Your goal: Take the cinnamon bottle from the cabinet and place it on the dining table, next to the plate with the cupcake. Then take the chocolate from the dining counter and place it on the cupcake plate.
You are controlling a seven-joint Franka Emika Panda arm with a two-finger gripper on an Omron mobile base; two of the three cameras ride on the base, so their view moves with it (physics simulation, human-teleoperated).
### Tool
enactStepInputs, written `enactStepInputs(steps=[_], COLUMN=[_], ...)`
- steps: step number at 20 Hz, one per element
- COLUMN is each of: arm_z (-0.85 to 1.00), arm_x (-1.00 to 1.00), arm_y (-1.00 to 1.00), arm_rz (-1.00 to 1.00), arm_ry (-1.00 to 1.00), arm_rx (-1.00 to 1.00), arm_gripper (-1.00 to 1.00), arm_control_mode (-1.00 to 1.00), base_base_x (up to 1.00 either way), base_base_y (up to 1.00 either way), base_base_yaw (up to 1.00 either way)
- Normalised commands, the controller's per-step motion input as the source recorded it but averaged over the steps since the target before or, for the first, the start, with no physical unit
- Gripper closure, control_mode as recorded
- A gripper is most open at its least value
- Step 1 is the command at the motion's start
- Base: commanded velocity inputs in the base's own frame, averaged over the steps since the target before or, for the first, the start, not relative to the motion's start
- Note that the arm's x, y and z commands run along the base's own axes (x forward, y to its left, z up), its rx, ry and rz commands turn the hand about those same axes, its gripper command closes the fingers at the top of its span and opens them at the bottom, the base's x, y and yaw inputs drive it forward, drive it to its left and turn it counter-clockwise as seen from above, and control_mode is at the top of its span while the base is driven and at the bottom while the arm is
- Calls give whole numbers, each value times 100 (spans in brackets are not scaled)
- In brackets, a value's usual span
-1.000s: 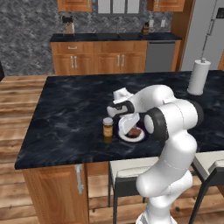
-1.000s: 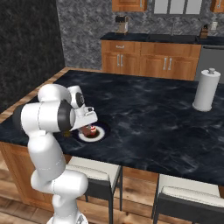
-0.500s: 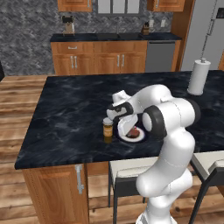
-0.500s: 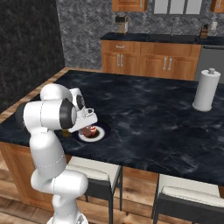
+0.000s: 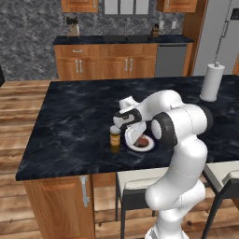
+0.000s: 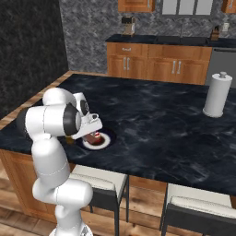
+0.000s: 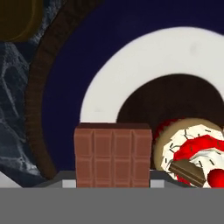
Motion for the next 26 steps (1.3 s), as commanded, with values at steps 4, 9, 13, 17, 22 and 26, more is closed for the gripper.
enactStepInputs(steps=[4,9,13,17,22,26], arm_z=[1,26,64,82,98,87], arm_x=[0,-2,-24,-41,-50,-66], arm_y=[0,0,4,0,0,-18], arm_rz=[0,0,0,0,0,0], arm_ry=[-8,-11,-9,-10,-14,-28], arm_rx=[0,0,1,3,4,4], arm_gripper=[-100,-100,-100,-100,-100,-100], arm_control_mode=[-100,-100,-100,-100,-100,-100], base_base_x=[0,0,0,0,0,0], base_base_y=[0,0,0,0,0,0], base_base_yaw=[0,0,0,0,0,0])
